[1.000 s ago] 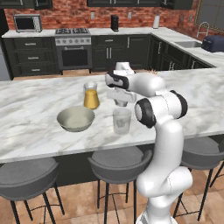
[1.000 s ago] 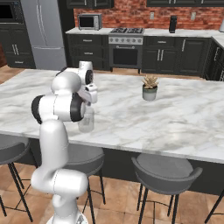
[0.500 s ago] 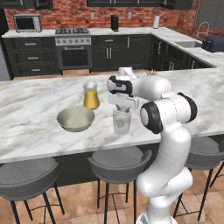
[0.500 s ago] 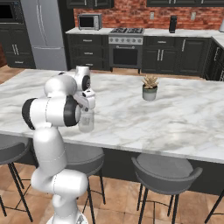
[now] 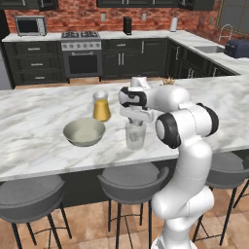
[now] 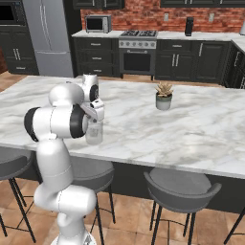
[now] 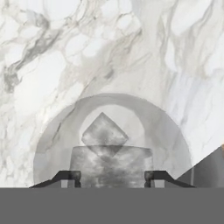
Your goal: There are two ice cubes in the ice bowl. Place both ice cubes in the glass cup.
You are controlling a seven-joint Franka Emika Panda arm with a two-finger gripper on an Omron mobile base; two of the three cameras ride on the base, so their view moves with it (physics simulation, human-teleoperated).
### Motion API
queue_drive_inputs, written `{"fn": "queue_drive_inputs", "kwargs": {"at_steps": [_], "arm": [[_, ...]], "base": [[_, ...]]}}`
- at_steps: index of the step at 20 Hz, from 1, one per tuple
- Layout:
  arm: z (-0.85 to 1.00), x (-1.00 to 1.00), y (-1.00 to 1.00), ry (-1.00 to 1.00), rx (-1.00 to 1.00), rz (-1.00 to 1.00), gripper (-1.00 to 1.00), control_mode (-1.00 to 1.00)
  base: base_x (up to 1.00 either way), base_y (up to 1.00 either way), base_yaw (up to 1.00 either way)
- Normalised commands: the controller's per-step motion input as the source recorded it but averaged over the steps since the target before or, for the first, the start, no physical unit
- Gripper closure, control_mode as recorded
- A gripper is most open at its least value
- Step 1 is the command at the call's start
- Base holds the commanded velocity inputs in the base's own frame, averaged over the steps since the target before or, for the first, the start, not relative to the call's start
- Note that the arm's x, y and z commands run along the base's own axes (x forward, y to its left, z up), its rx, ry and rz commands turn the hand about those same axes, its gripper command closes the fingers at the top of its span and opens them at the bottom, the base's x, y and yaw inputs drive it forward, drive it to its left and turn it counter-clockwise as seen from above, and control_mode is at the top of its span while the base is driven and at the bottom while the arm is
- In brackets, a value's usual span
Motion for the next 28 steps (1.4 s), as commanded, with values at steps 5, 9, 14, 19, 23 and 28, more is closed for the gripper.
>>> {"fn": "queue_drive_inputs", "kwargs": {"at_steps": [5,9,14,19,23,28], "arm": [[0.0,0.3,0.1,0.0,0.0,0.0,1.0,-1.0],[-0.11,0.22,0.04,0.0,0.0,0.0,1.0,-1.0],[-0.27,0.07,0.0,0.0,0.0,0.0,1.0,-1.0],[-0.24,0.06,0.0,0.0,0.0,0.0,1.0,-1.0],[0.0,-0.09,-0.02,0.0,0.0,0.0,-1.0,-1.0],[0.0,-0.5,-0.33,0.0,0.0,0.0,-1.0,-1.0]], "base": [[0.0,0.0,0.0],[0.0,0.0,0.0],[0.0,0.0,0.0],[0.0,0.0,0.0],[0.0,0.0,0.0],[0.0,0.0,0.0]]}}
